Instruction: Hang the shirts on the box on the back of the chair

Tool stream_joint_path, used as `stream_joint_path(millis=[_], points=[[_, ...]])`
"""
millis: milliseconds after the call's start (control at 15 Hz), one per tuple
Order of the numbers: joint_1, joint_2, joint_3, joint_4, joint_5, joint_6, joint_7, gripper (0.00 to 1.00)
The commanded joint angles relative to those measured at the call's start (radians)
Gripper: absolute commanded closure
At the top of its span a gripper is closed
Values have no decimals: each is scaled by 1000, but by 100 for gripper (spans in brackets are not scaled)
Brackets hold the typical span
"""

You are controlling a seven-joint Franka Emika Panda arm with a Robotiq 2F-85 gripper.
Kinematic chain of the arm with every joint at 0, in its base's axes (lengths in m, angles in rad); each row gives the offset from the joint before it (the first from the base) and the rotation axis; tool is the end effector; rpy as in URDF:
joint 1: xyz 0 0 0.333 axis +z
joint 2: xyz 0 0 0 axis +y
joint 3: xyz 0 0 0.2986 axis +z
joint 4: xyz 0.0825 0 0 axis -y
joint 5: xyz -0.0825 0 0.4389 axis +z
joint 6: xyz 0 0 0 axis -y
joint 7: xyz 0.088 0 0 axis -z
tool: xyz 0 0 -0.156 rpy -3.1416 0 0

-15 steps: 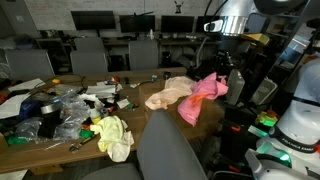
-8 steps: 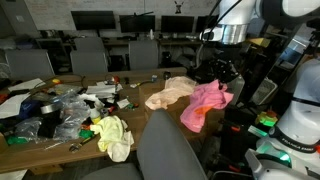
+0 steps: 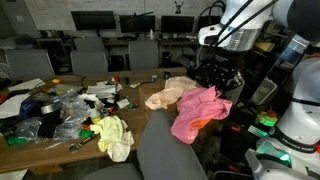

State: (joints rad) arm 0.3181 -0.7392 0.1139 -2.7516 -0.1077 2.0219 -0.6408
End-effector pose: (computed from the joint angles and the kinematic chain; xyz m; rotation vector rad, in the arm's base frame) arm 0.3552 0.1399 0.3412 2.5383 1.5392 -0.0241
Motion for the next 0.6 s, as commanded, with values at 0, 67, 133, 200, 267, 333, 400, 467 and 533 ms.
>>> stream_joint_path(millis=[0, 67, 133, 200, 267, 333, 400, 467, 533], points=[[61, 31, 31, 45, 9, 56, 52, 98], [77, 33, 31, 48, 24, 81, 64, 98], [98, 37, 21, 55, 58, 110, 78, 98], [115, 41, 15, 59, 86, 133, 90, 98], [129, 48, 13, 62, 112, 160, 100, 98], [140, 56, 15, 64, 136, 187, 114, 98], [151, 65, 18, 67, 155, 208, 124, 98], [159, 76, 22, 70, 167, 230, 134, 98], [165, 84, 26, 71, 173, 245, 142, 98]])
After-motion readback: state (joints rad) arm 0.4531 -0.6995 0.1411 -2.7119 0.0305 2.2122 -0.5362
